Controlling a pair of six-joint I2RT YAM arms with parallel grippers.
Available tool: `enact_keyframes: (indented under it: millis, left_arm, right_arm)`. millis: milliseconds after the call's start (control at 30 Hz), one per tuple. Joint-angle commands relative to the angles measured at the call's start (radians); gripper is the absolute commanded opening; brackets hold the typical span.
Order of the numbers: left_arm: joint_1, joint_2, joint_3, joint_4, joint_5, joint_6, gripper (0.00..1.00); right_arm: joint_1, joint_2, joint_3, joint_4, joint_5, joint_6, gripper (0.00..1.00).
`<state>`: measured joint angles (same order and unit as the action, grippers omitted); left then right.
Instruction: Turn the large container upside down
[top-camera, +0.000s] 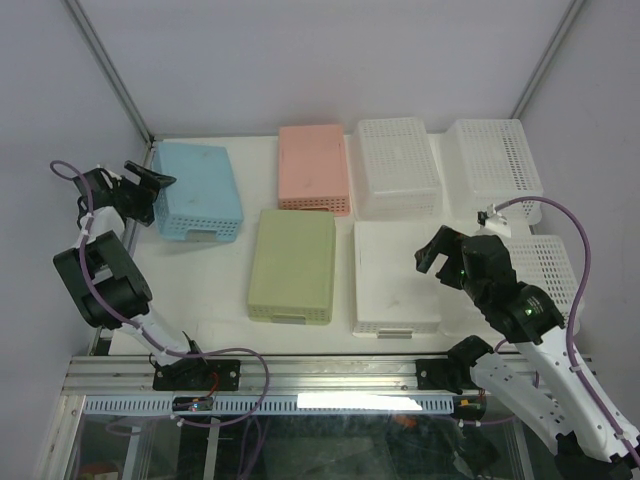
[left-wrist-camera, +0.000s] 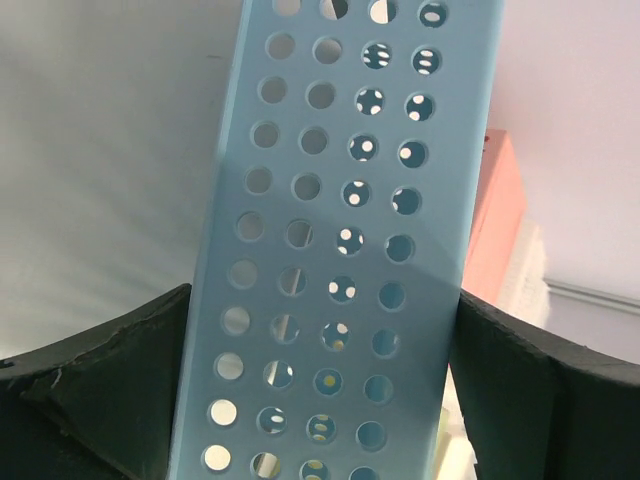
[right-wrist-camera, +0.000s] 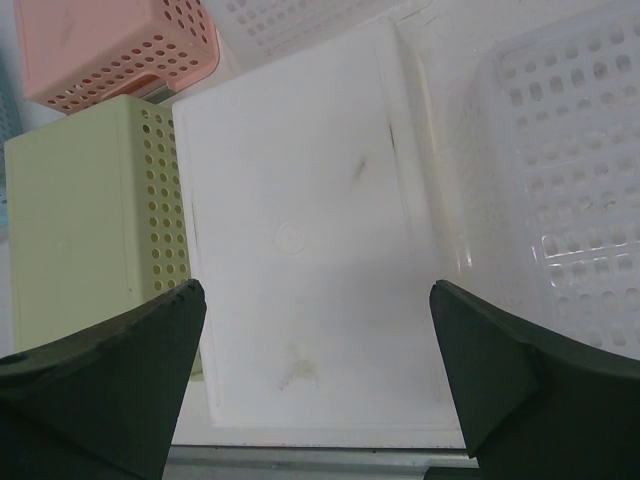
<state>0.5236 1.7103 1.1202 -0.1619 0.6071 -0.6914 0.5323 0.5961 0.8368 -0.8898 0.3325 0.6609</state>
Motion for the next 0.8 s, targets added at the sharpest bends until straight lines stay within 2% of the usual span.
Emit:
enact_keyframes:
  millis: [0,167,300,467,667,767]
  left_arm:
    - [-0.021,-0.07,0.066,-0.196,-0.213,0.155,0.99]
    - [-0.081,-0.102,0.128,-0.273,-0.364,0.218,0.99]
    - [-0.094,-0.08,0.155,-0.314,-0.375,0.236,0.99]
    - [-0.097,-0.123,0.15,-0.315,-0.373,0.241,0.99]
    - [-0.097,-0.173,0.18,-0.34,-0.44,0.253,0.99]
    - [-0.096,-0.184,0.177,-0.336,-0.386,0.249,0.99]
  right_arm:
    - [-0.002,-0.004,0.008,0.062,0.002,-0.007,0.99]
    - [-0.002,0.007,0.007,0.072,-0.003,-0.014,0.99]
    - [-0.002,0.01,0.009,0.074,-0.002,-0.019,0.99]
    - [-0.001,-0.007,-0.001,0.07,0.004,-0.02,0.99]
    - [-0.001,-0.006,0.0,0.064,0.006,-0.019,0.99]
    - [-0.002,-0.005,-0.003,0.067,0.004,-0.018,0.99]
